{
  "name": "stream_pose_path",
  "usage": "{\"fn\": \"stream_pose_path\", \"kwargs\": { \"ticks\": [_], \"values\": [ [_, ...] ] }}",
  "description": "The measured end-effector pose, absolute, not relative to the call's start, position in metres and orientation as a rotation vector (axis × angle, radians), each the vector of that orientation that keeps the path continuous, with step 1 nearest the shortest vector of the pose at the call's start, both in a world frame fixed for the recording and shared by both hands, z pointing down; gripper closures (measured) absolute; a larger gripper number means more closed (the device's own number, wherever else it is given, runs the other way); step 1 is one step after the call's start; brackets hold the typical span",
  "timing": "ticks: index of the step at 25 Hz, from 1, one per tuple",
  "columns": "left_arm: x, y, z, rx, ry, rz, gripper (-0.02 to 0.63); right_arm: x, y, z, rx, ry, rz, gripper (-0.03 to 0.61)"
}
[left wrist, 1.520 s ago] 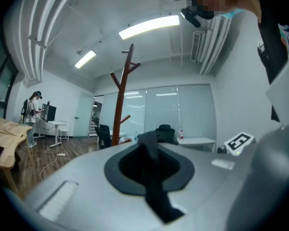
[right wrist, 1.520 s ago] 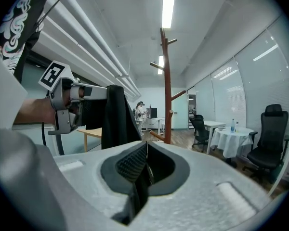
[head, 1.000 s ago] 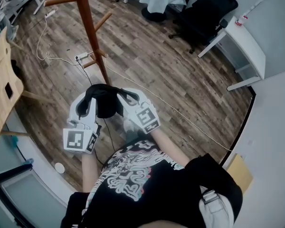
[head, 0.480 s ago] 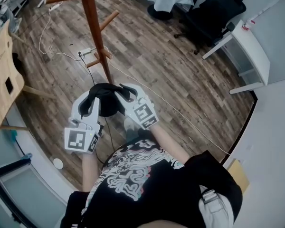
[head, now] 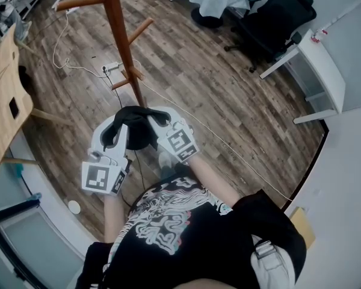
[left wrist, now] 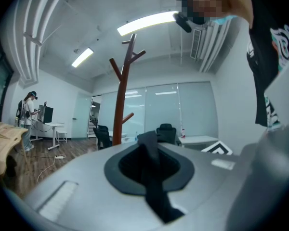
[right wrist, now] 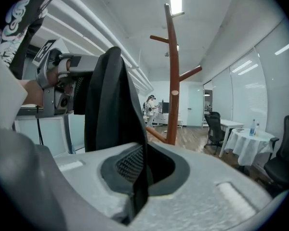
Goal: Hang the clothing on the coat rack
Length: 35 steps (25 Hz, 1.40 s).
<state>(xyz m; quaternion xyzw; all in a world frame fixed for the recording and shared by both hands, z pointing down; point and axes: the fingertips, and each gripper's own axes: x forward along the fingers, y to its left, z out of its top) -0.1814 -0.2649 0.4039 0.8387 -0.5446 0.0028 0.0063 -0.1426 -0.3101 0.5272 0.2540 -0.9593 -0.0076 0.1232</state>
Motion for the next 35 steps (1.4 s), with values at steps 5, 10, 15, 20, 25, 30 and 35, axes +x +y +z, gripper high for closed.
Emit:
{"fn": "stream_pose_path", "kwargs": {
  "ticks": [5,10,15,20,25,30,35],
  "values": [
    [-0.185,-0.272,0.406,2.611,-1.721,0.012,0.606,-0.132,-0.322,0.522,0.804,-2.814,0.011,0.575],
    [-0.190,-0.282,0.413,2.593,-1.727,0.033,0.606,-0.116,-0.344,0.505,0.923,-2.867,0.187,0.576],
    [-0.197,-0.291,0.420,2.571,-1.742,0.066,0.606,-0.101,-0.359,0.478,1.011,-2.917,0.232,0.577],
    [-0.199,-0.305,0.423,2.544,-1.734,0.133,0.606,-0.091,-0.372,0.449,1.096,-2.953,0.216,0.577],
    [-0.195,-0.316,0.420,2.570,-1.734,0.191,0.606,-0.084,-0.388,0.434,1.127,-2.978,0.196,0.577],
    [-0.195,-0.325,0.416,2.578,-1.730,0.233,0.606,-0.082,-0.397,0.417,1.132,-3.001,0.207,0.577],
    [-0.197,-0.338,0.425,2.559,-1.723,0.355,0.606,-0.081,-0.408,0.387,1.119,-3.049,0.132,0.576]
  ]
}}
